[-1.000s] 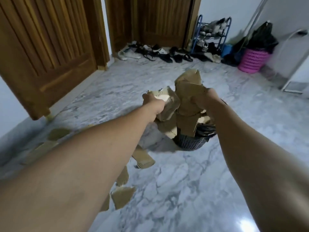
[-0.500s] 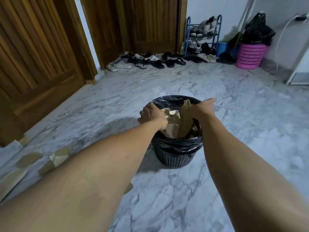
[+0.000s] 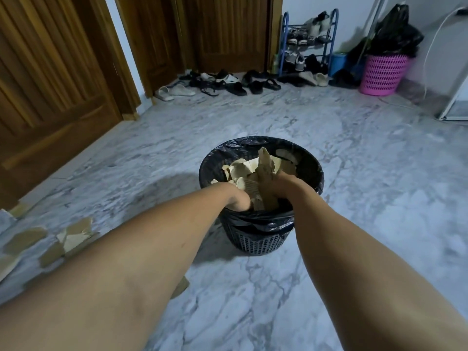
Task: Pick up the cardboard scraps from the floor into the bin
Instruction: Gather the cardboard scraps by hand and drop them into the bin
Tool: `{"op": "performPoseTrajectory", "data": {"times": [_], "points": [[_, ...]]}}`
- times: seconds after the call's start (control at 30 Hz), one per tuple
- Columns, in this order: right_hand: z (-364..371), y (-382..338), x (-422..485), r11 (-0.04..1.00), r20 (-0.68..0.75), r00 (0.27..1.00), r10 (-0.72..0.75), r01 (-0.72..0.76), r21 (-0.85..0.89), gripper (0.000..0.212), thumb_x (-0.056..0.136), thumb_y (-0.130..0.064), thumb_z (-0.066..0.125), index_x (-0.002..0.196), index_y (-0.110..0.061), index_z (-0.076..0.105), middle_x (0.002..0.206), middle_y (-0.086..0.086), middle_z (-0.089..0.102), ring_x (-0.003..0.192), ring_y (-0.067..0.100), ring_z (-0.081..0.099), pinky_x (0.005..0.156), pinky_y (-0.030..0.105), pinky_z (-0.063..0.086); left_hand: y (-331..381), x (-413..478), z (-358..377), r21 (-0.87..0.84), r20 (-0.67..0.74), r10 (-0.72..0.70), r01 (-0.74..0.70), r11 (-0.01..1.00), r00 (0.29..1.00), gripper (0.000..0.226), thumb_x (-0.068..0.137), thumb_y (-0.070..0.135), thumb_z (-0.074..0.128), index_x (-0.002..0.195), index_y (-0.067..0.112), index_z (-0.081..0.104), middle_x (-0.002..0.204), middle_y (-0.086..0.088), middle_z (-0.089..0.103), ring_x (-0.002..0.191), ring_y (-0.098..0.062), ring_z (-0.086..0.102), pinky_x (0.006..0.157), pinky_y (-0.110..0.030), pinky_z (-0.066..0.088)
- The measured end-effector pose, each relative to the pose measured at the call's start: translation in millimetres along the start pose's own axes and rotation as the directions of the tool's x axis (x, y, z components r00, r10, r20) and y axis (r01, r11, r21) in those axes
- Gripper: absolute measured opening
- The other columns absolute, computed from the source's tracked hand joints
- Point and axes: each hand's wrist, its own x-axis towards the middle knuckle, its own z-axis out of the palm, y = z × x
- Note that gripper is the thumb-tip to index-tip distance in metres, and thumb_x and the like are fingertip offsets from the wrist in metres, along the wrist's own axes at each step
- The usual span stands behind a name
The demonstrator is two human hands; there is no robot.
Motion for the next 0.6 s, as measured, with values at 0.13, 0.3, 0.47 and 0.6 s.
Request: {"op": "performPoseTrajectory", "data": {"times": [0.13, 0.3, 0.47, 0.6], "points": [[-5.0, -4.1, -21.5, 0.994, -0.103, 0.993, 0.055, -0.045, 0.096, 0.071, 0.095, -0.064, 0.038, 0.149, -0.020, 0.031, 0.155, 0.014, 0.026, 0.142, 0.043, 0.023, 0.112, 0.058, 0.024, -9.4, -1.4, 1.1, -0.106, -0.396, 0.064, -0.115, 0.988, 0.916, 0.030, 0.093, 0.024, 0.048, 0.117, 0.014, 0.064, 0.121, -0.012, 0.059, 0.106, -0.034, 0.058, 0.090, -0.039, 0.046], [-12.4, -32.4, -31.8, 0.998, -0.325, 0.945, -0.023, 0.043, 0.053, 0.066, 0.084, -0.044, 0.057, 0.144, -0.026, 0.036, 0.151, 0.009, 0.027, 0.141, 0.042, 0.018, 0.109, 0.073, 0.014, -30.2, -7.6, 0.0, -0.141, -0.679, 0.005, -0.137, 0.980, 0.735, 0.024, 0.089, 0.029, 0.057, 0.110, 0.022, 0.066, 0.118, -0.001, 0.063, 0.114, -0.026, 0.056, 0.108, -0.050, 0.033], [5.2, -90.1, -44.0, 0.990, -0.337, 0.931, -0.141, 0.141, -0.024, 0.057, 0.084, -0.032, 0.060, 0.138, -0.021, 0.046, 0.151, 0.008, 0.030, 0.145, 0.044, 0.015, 0.107, 0.078, 0.004, -87.6, -25.4, -8.5, -0.169, -0.726, -0.072, -0.076, 0.983, 0.684, 0.023, 0.091, 0.034, 0.054, 0.108, 0.022, 0.063, 0.120, -0.004, 0.056, 0.115, -0.031, 0.051, 0.100, -0.050, 0.033], [44.4, -141.2, -61.3, 0.959, -0.253, 0.933, -0.255, 0.212, -0.186, 0.047, 0.086, -0.017, 0.047, 0.133, -0.014, 0.050, 0.154, 0.012, 0.027, 0.148, 0.043, 0.005, 0.107, 0.079, -0.003, -145.7, -50.6, -2.5, -0.220, -0.616, -0.197, 0.074, 0.973, 0.763, 0.033, 0.095, 0.037, 0.053, 0.122, 0.019, 0.058, 0.132, -0.008, 0.051, 0.122, -0.033, 0.047, 0.103, -0.050, 0.033]]}}
